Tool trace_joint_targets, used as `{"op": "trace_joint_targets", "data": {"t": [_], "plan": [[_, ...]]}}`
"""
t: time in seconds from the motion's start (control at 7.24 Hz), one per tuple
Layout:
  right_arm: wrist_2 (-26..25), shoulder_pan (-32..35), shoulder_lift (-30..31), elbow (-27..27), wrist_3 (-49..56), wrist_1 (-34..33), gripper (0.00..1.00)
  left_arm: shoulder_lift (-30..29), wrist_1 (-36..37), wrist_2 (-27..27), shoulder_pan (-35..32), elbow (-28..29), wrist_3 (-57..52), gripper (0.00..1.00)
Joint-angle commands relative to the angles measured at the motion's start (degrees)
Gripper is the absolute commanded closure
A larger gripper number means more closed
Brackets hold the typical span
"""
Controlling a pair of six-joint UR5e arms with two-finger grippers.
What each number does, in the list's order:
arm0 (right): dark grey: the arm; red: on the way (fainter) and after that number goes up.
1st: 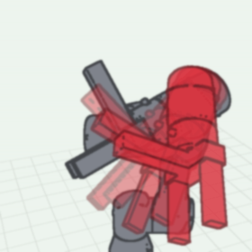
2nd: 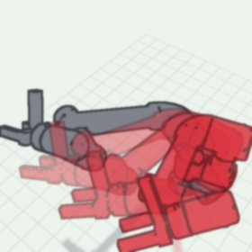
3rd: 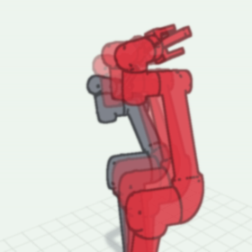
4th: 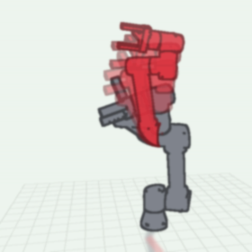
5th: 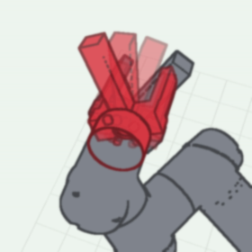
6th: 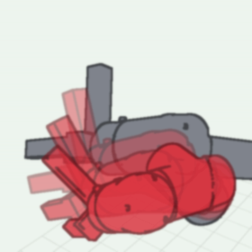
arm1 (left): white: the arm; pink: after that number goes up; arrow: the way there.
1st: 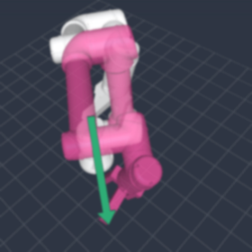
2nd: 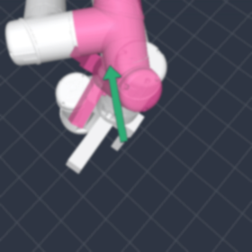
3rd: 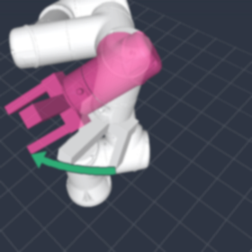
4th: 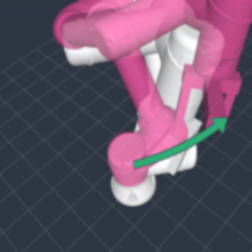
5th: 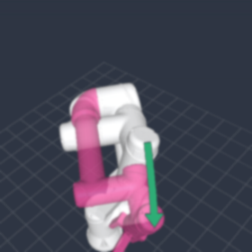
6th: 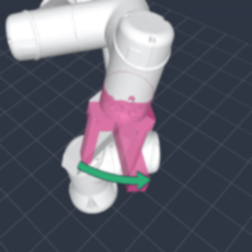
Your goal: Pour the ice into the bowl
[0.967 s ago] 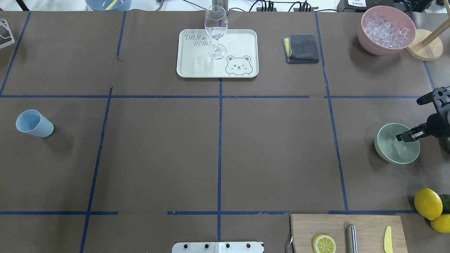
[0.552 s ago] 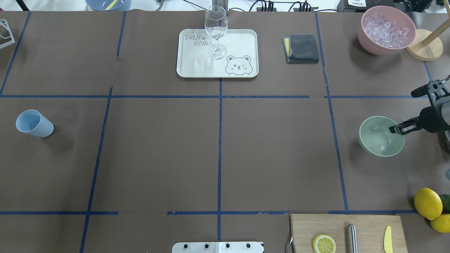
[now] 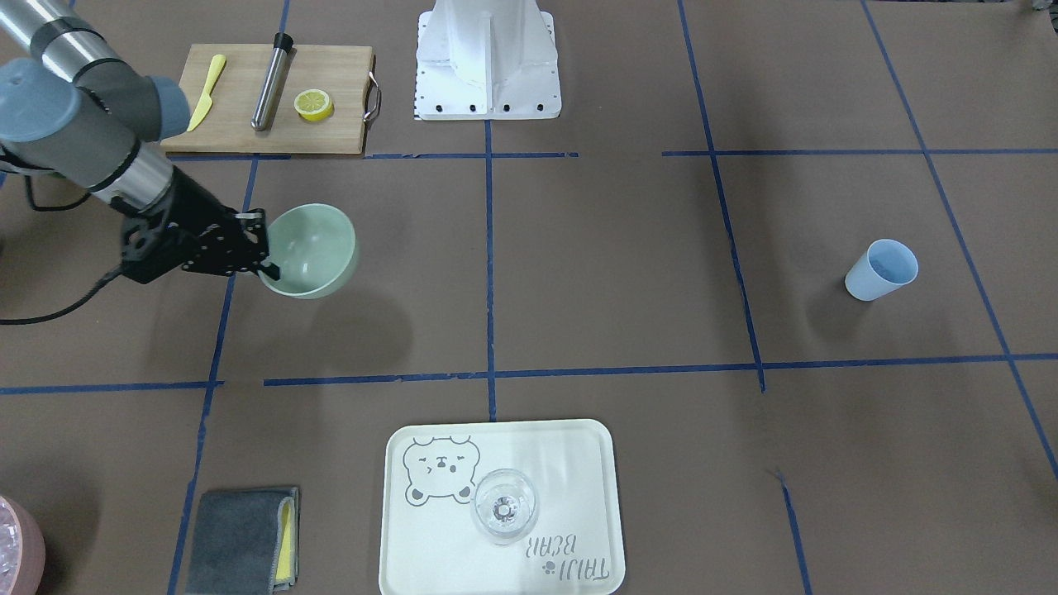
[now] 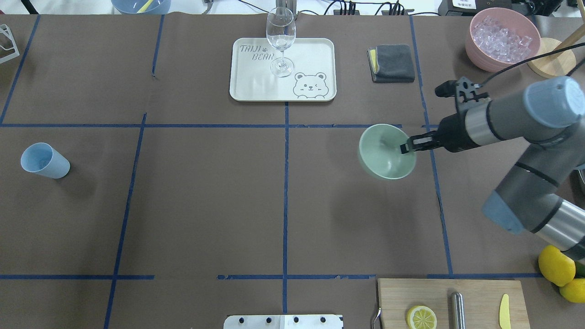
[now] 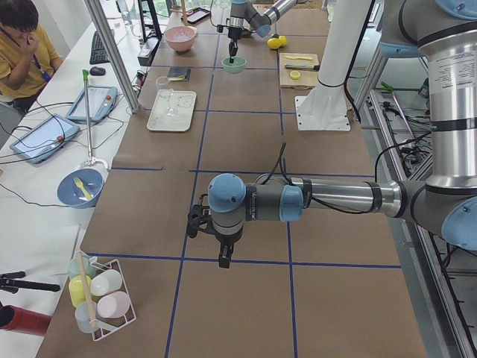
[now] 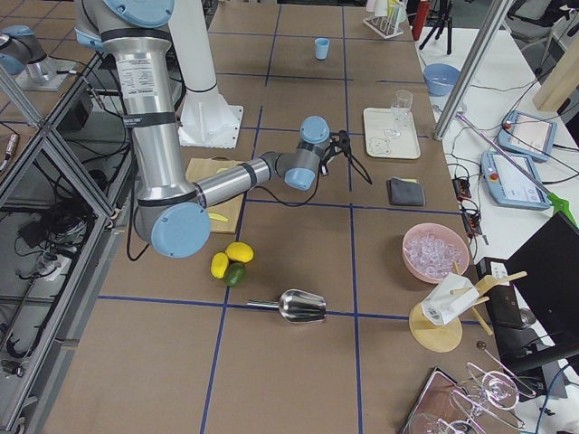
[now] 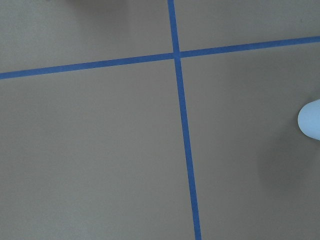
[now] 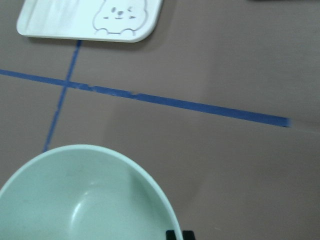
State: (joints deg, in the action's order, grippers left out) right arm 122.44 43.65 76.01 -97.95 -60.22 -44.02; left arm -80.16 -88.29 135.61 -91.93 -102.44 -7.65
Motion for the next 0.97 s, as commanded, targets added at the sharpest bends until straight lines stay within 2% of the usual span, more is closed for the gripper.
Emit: {"op": "trace_joint_targets", "data": {"t": [0.0,0.14,0.28,0.41,0.55,0.69,0.83], "plan": [[-11.0,-9.9,-13.8,0.0,-6.8,-13.2,1.0,0.0,0.0,0.0,0.0,0.0,0.0,0.0],[-16.0,-14.0,-20.7,0.5,-8.1,-23.5,1.0,0.0,0.0,0.0,0.0,0.0,0.0,0.0],[-19.6,-16.7,-27.0,2.6,-10.2,-31.0,1.0,0.1,0.0,0.0,0.0,-0.1,0.0,0.0],[-21.4,-19.4,-33.9,9.3,-12.5,-34.5,1.0,0.4,0.0,0.0,0.0,-0.4,0.0,0.0],[-24.3,-21.2,-41.0,19.5,-13.5,-34.3,1.0,0.6,0.0,0.0,0.0,-0.3,0.0,0.0],[-25.7,-22.5,-45.8,27.3,-14.9,-34.1,1.0,0.7,0.1,0.0,0.0,-0.3,0.0,0.0],[-26.9,-23.6,-47.2,29.2,-15.5,-34.1,1.0,0.7,0.0,0.0,0.0,-0.2,0.0,0.0]]}}
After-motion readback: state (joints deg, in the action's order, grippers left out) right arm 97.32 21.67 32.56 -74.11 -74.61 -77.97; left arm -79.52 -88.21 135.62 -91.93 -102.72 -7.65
